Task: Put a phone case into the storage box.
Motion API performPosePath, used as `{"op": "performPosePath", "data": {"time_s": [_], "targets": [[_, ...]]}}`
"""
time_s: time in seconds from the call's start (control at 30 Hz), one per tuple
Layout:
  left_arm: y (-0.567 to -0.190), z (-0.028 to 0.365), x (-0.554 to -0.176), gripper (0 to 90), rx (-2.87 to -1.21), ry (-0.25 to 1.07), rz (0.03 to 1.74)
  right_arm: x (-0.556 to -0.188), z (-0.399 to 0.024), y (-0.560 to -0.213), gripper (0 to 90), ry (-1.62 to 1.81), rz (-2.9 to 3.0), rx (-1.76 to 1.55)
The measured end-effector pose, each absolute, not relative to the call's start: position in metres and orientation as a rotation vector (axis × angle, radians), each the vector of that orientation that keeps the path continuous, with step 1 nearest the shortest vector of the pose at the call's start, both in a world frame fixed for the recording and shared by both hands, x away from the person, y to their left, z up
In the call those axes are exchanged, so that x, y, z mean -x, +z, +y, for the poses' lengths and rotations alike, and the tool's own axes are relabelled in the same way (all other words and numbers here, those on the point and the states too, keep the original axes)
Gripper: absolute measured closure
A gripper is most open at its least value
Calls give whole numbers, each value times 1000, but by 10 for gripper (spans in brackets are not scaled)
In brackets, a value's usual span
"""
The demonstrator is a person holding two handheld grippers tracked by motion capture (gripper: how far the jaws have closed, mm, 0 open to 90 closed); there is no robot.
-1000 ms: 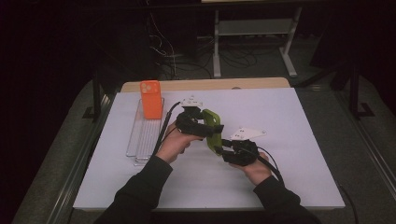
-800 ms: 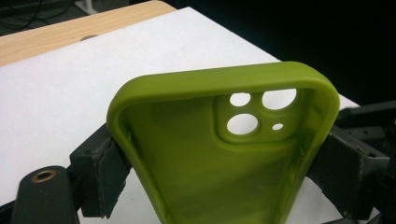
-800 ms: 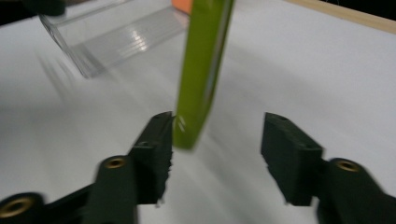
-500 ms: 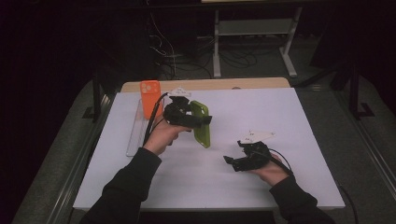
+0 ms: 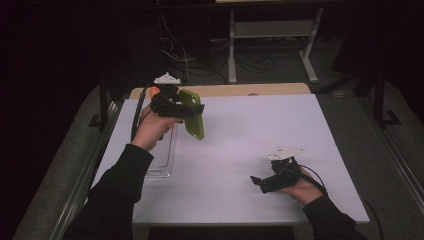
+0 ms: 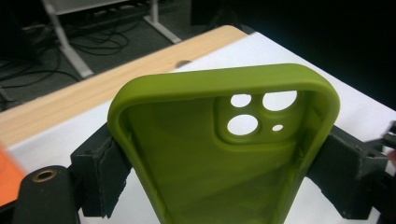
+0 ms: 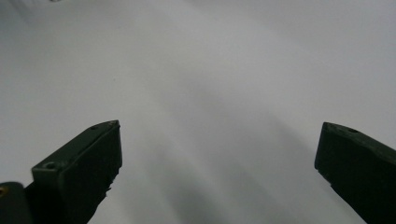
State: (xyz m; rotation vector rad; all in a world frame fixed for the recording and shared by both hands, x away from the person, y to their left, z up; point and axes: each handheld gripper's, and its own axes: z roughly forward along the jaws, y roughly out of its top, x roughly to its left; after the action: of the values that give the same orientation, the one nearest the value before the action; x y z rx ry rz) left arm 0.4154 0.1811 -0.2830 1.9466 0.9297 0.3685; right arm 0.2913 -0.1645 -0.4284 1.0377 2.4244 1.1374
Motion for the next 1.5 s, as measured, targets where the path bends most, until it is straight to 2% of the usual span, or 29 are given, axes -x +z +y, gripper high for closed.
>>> {"op": "performPosePath", "data": {"time_s": [0.37, 0.6, 0.83, 1.5], "targets": [[-270, 228, -433, 145, -1887, 466, 1046, -291, -162, -431, 1, 1124, 2437, -1023], [-270, 245, -443, 145, -1877, 519, 1113, -291, -163, -431, 1, 1127, 2440, -1030], [-278, 255, -453, 145, -1874, 587, 1190, -291, -163, -431, 1, 1124, 2442, -1017], [-325, 255, -478, 144, -1894, 659, 1415, -291, -164, -431, 1, 1116, 2447, -1004]]}}
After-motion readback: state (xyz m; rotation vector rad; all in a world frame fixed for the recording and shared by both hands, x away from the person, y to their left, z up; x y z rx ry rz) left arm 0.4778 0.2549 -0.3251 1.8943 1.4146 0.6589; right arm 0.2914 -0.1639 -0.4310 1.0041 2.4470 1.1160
